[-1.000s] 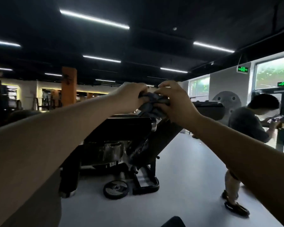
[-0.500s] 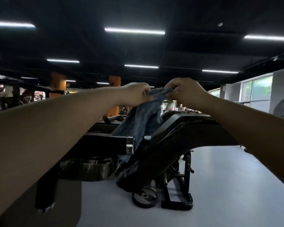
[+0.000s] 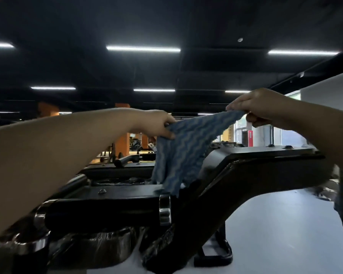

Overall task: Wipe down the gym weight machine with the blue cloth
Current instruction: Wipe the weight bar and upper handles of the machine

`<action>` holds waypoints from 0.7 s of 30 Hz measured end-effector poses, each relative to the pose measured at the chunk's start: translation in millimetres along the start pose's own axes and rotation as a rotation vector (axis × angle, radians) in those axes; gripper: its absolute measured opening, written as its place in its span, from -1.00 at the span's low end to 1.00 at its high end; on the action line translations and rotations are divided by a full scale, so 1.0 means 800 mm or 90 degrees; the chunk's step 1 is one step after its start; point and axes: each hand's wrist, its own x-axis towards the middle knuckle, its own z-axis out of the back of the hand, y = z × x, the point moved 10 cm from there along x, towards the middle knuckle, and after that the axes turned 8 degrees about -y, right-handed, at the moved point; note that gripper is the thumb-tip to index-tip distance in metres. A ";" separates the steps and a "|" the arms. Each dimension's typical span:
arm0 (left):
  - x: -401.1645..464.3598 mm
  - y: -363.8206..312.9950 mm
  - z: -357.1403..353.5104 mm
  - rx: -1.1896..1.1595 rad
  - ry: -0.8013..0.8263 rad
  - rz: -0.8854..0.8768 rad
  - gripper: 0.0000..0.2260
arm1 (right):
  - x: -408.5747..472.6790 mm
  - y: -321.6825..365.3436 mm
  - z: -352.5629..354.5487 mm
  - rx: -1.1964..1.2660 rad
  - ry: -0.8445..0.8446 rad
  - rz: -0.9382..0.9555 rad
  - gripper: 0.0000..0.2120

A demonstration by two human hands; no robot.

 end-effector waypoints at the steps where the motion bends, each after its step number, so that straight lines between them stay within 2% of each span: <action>1: -0.002 0.002 0.000 -0.091 0.031 0.022 -0.89 | 0.001 -0.002 0.005 0.022 -0.002 -0.013 -0.83; 4: -0.003 -0.007 0.005 -0.253 0.112 0.032 -0.84 | 0.007 0.002 0.025 0.063 -0.018 -0.030 -0.81; 9: 0.010 -0.039 0.020 -0.389 0.171 -0.007 -0.76 | 0.021 0.023 0.080 0.035 -0.094 -0.024 -0.81; 12: 0.038 -0.053 0.017 -0.426 0.084 -0.019 -0.86 | 0.025 0.025 0.120 -0.074 -0.178 0.001 -0.84; 14: 0.054 -0.059 0.006 -0.311 -0.012 -0.031 -0.91 | 0.026 0.016 0.127 -0.210 -0.194 0.016 -0.90; 16: 0.063 -0.071 -0.019 -0.217 -0.031 -0.059 -0.83 | 0.023 0.000 0.109 -0.416 -0.145 0.039 -0.82; 18: 0.060 -0.087 -0.050 -0.206 0.036 -0.067 -0.76 | 0.013 -0.007 0.078 -0.526 -0.085 0.098 -0.76; 21: 0.034 -0.113 -0.081 -0.182 0.156 -0.093 -0.67 | -0.010 -0.012 0.018 -0.434 0.049 0.123 -0.72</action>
